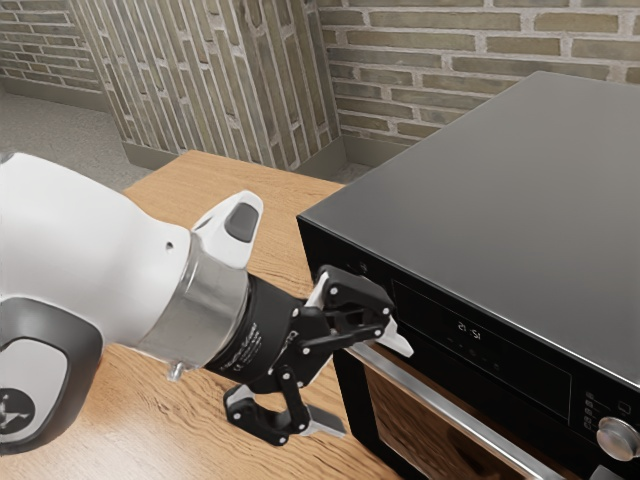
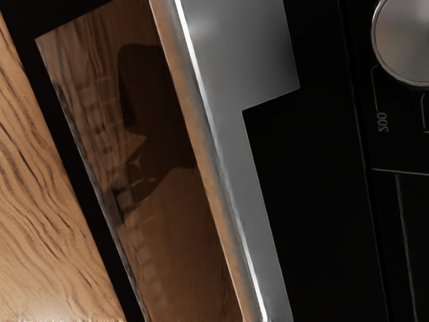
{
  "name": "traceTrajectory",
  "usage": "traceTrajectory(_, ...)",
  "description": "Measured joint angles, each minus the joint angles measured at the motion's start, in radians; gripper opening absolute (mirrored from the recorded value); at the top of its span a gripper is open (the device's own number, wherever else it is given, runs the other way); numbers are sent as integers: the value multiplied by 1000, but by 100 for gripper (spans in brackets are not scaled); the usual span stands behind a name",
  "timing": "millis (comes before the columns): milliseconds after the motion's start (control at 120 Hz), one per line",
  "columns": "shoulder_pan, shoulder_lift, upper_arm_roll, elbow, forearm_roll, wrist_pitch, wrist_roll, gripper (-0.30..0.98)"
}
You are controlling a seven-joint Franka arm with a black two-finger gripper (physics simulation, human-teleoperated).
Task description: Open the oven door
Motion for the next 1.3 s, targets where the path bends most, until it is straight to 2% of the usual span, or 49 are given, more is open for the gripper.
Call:
traceTrajectory(483,32,58,-8,-60,-9,72,-133,68)
traceTrajectory(617,175,-37,-141,-136,-45,79,-154,68)
traceTrajectory(683,254,-122,-222,-192,-87,81,-160,68)
traceTrajectory(767,384,-283,-341,-290,-231,78,-141,68)
traceTrajectory(850,499,-486,-454,-356,-340,49,-118,68)
traceTrajectory(900,567,-605,-523,-373,-387,15,-101,68)
traceTrajectory(950,600,-670,-553,-375,-414,-20,-83,68)
traceTrajectory(1000,663,-658,-495,-273,-363,-95,-37,68)
traceTrajectory(1067,771,-525,-395,38,-196,-270,42,68)
traceTrajectory(1125,872,-321,-301,326,-95,-442,106,68)
traceTrajectory(1158,900,-190,-248,440,-56,-526,139,68)
traceTrajectory(1217,917,-12,-196,511,-8,-643,194,68)
traceTrajectory(1300,907,83,-182,455,31,-755,263,69)
